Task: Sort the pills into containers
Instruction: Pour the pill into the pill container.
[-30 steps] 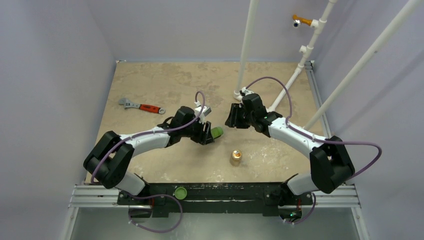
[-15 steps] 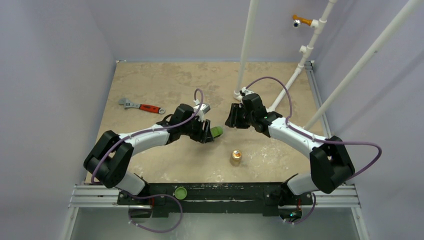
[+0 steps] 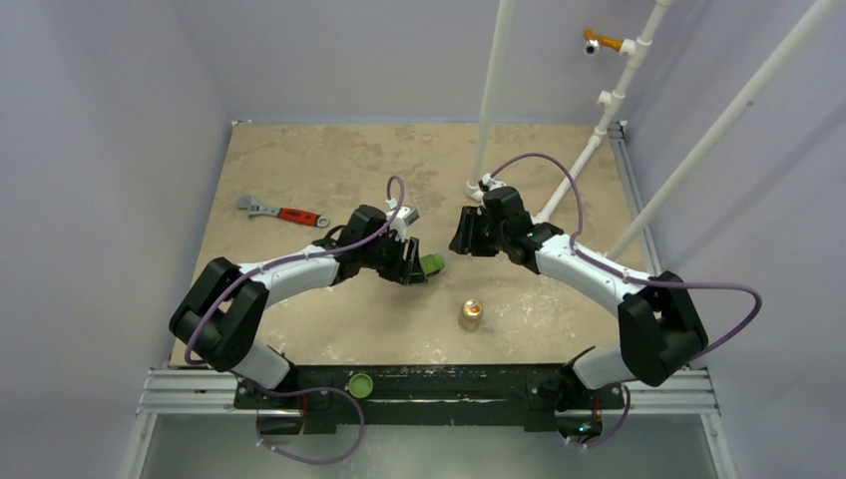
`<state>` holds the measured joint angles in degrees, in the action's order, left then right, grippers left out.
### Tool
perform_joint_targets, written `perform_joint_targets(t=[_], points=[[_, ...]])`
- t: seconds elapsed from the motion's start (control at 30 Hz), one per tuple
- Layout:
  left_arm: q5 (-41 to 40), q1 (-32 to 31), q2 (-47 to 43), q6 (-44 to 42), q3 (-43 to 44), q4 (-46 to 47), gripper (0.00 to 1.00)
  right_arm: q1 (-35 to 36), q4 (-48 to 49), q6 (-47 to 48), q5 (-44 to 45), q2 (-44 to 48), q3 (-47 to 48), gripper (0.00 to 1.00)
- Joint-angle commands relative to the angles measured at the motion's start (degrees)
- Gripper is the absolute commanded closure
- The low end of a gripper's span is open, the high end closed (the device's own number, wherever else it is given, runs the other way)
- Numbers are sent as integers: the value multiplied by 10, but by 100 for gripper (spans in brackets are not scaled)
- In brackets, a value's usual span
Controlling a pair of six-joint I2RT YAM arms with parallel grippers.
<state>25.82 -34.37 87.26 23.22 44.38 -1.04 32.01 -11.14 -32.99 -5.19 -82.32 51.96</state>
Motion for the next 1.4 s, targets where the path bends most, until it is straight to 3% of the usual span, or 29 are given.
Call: perform_joint_targets(t=[0.0, 0.4, 1.37], points=[[21, 7, -1, 10, 22, 16, 100, -1, 12, 1, 11, 12, 2, 59], [23, 8, -7, 7, 12, 33, 100, -1, 12, 1, 9, 10, 5, 59], [9, 8, -56, 3, -111, 221, 100, -1, 2, 9, -1, -2, 27, 59]])
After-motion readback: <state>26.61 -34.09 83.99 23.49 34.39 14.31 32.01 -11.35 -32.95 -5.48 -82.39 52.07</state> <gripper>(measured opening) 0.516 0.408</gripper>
